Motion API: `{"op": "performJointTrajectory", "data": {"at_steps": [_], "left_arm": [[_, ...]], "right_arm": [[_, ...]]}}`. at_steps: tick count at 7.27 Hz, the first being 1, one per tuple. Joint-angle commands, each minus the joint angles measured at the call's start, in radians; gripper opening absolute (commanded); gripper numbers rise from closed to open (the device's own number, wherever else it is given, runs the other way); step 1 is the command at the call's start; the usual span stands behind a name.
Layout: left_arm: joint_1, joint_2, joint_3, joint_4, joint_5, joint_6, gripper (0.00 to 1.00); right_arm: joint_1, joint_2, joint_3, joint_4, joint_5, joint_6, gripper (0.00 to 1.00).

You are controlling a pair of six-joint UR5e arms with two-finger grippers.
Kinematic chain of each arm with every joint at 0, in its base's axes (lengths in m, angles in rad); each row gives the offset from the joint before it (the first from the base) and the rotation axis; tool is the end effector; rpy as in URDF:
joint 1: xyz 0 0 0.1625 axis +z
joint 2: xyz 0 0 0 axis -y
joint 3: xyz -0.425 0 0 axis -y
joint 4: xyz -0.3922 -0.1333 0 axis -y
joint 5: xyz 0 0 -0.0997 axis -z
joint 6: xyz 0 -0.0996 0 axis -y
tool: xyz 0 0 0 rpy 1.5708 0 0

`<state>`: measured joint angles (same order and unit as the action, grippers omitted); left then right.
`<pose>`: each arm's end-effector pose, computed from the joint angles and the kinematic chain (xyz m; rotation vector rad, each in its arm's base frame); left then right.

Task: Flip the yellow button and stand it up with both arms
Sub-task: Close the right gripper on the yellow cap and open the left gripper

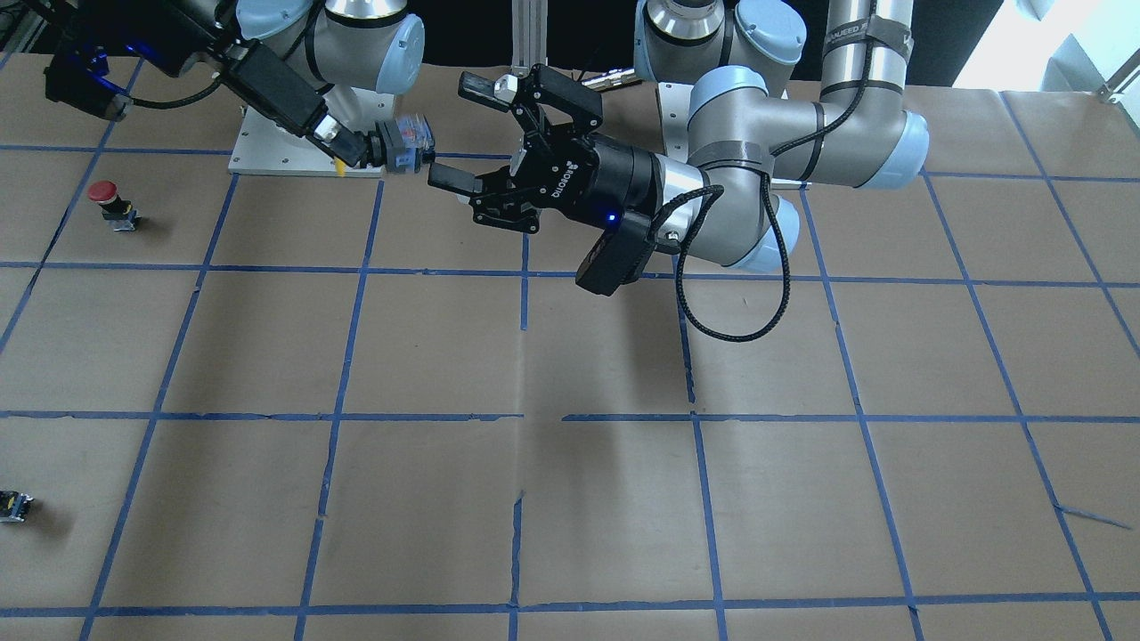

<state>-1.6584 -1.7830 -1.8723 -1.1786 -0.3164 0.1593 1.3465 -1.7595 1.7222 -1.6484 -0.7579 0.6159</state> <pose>-0.2738 -0.5118 0.4039 -0.0499 -1.2558 -0.0142 0.1073 -0.4543 0.5380 0.8948 2.1441 0.0635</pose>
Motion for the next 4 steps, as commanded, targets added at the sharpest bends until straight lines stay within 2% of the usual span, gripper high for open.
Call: {"op": "performJointTrajectory", "data": {"at_steps": [1,2,3,4], "left_arm": [[0.037,0.001,0.181,0.016,0.185,-0.295,1.0],[0.054,0.013,0.252,0.036,0.391,-0.404,1.0],[0.063,0.016,0.33,0.118,0.633,-0.543,1.0],[0.057,0.026,0.384,0.114,0.727,-0.604,1.0]], "right_arm": [[-0.033,0.0,-0.01,0.004,-0.067,-0.088,0.09],[-0.047,0.0,-0.009,0.002,-0.073,-0.108,0.09],[-0.081,0.002,-0.001,0.012,-0.13,-0.251,0.09],[-0.127,0.002,0.007,0.066,-0.191,-0.435,0.09]]}}
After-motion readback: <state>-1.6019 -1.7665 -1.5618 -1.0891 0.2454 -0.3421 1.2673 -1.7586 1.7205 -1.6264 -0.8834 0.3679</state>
